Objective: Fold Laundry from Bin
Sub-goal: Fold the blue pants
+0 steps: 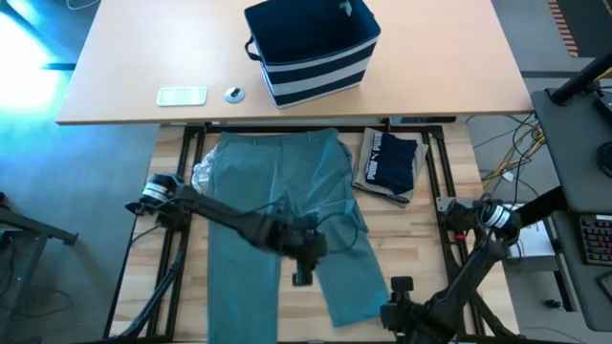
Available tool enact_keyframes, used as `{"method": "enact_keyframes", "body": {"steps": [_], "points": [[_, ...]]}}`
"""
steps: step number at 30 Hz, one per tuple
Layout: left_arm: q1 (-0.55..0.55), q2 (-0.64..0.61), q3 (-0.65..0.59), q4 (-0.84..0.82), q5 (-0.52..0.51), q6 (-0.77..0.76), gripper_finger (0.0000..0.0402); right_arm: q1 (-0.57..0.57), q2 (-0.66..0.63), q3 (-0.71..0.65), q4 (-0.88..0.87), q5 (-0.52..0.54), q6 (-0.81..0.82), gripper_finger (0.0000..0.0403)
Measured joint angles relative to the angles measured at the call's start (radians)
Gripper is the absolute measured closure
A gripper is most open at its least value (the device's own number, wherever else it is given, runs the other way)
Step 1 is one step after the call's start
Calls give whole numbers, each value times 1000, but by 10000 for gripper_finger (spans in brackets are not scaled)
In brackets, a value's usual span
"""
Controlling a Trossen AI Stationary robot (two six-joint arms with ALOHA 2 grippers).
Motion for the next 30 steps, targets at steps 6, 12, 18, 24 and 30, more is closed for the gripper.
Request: {"method": "enact_keyframes", "body": {"steps": [6,12,18,24,30], "points": [[-90,0,-37,196,-40,-86,253,-17,49,5,-5,-1,9,277],[-155,63,-38,409,-84,-126,253,-35,14,32,-59,30,75,382],[-172,230,117,511,-112,-144,240,-69,-29,108,-113,133,79,394],[-171,441,444,306,-117,-149,203,-107,-31,131,-116,141,101,394],[-169,649,807,-49,-184,-263,189,-105,-33,134,-119,130,178,394]]}}
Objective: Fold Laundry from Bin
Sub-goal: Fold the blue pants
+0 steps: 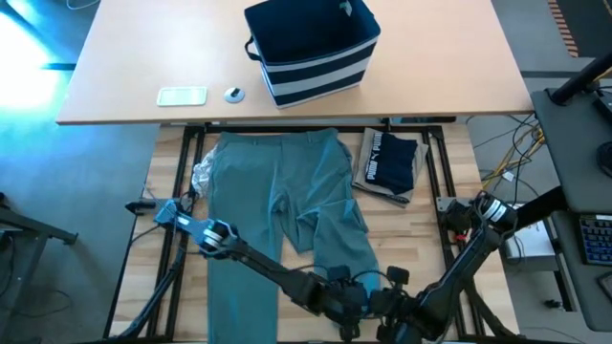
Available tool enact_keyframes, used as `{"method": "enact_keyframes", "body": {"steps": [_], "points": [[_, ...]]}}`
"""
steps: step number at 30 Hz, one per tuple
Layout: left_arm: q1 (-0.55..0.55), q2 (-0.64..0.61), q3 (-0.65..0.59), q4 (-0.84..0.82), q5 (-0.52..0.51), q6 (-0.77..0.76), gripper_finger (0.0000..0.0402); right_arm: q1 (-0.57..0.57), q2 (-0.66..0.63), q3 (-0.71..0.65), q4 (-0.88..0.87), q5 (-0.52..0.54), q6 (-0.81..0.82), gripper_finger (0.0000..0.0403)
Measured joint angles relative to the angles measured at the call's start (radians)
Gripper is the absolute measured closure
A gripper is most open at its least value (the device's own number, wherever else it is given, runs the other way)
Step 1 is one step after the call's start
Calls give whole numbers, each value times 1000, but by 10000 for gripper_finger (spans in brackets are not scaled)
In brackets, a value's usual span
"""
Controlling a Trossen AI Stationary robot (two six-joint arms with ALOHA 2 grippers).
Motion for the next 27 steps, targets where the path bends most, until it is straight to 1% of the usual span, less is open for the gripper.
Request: {"method": "enact_keyframes", "body": {"steps": [1,2,3,6,8,12,15,17,19,21,23,24,27], "points": [[0,31,49,-9,1,-5,189,4,-2,6,7,-4,5,394],[-1,52,63,20,2,-13,189,9,-5,12,12,-4,8,394],[-1,48,32,101,8,-42,189,10,-7,18,10,-4,9,394],[-3,24,-51,192,14,-175,189,10,-10,32,7,0,32,394],[-11,22,-71,198,-16,-211,189,13,-20,38,3,6,54,394],[-27,22,-90,190,-86,-214,189,18,-42,42,11,-2,67,394],[-29,22,-92,171,-98,-220,201,14,-51,42,14,-1,67,394],[-31,22,-93,169,-101,-215,224,17,-60,42,17,-5,62,394],[-33,18,-93,157,-103,-211,260,19,-63,42,17,-29,55,394],[-35,12,-93,132,-103,-211,310,22,-63,42,17,-54,52,394],[-35,1,-93,101,-103,-211,369,27,-63,42,17,-63,59,393],[-36,-5,-93,95,-103,-212,384,30,-63,42,17,-69,69,392],[-35,-21,-93,73,-103,-212,392,53,-63,42,17,-73,112,376]]}}
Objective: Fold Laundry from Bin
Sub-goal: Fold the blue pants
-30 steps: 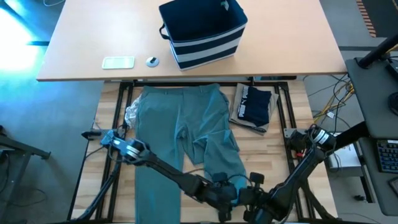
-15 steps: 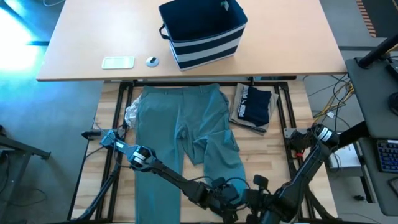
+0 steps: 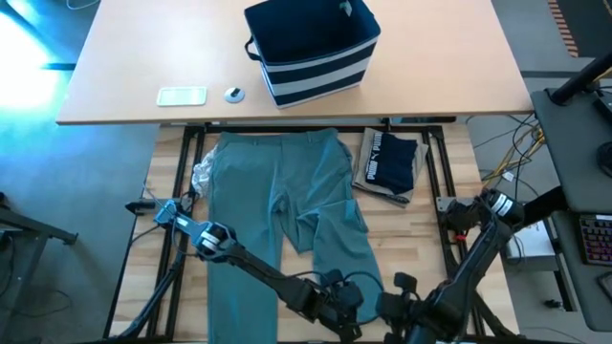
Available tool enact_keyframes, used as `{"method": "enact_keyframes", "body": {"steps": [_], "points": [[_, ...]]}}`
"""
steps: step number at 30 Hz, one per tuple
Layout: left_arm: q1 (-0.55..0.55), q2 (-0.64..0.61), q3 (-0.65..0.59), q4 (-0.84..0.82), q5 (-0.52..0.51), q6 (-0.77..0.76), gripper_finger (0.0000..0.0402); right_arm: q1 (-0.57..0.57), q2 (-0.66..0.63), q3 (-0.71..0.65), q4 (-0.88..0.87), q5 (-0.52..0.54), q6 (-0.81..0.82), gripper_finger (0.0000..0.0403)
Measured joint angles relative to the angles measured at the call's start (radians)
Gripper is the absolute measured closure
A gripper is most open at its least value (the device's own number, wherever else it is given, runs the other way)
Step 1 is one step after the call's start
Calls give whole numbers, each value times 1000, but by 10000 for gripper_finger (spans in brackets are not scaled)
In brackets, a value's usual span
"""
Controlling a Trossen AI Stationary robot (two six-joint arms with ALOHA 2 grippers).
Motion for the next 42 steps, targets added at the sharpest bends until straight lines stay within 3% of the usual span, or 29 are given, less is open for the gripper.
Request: {"method": "enact_keyframes", "body": {"steps": [6,13,19,25,34,42], "points": [[-11,-6,0,-1,30,90,389,93,37,-4,7,70,111,305],[-49,-2,-5,3,43,136,349,107,169,-4,10,72,-69,237],[-73,-2,-6,-2,39,127,290,67,270,15,10,35,-262,228],[-85,3,-7,-3,45,118,247,56,294,21,-1,23,-248,264],[-62,3,-8,14,45,168,239,42,280,21,-40,18,-228,383],[-43,3,-9,102,44,282,235,13,247,21,-83,9,-141,394]]}}
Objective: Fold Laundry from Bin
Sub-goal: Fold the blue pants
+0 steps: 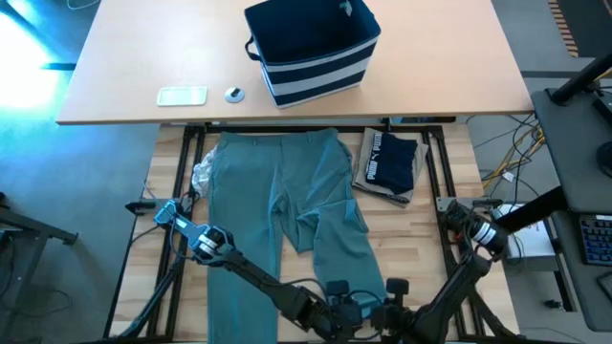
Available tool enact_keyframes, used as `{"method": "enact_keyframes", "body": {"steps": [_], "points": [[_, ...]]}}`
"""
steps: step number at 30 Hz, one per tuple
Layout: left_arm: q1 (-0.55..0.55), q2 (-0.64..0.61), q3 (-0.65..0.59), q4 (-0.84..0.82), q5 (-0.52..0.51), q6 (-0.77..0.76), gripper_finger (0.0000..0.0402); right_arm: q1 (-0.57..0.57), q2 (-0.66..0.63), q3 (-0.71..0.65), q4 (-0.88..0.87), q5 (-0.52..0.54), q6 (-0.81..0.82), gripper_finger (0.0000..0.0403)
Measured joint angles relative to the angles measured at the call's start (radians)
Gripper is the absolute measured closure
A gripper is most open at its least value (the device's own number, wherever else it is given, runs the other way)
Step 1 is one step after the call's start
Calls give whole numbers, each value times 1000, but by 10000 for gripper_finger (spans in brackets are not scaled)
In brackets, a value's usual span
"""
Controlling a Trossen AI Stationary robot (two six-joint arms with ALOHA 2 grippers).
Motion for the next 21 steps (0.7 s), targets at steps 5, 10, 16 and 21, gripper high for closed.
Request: {"method": "enact_keyframes", "body": {"steps": [5,10,16,21], "points": [[18,32,0,35,-6,28,215,-19,-17,0,-7,20,20,394],[49,59,0,39,-6,-23,204,-28,-17,0,-4,20,21,394],[71,88,0,55,5,-91,203,-28,-22,1,-5,16,27,394],[73,109,0,134,55,-98,203,-29,-54,3,-10,33,59,394]]}}
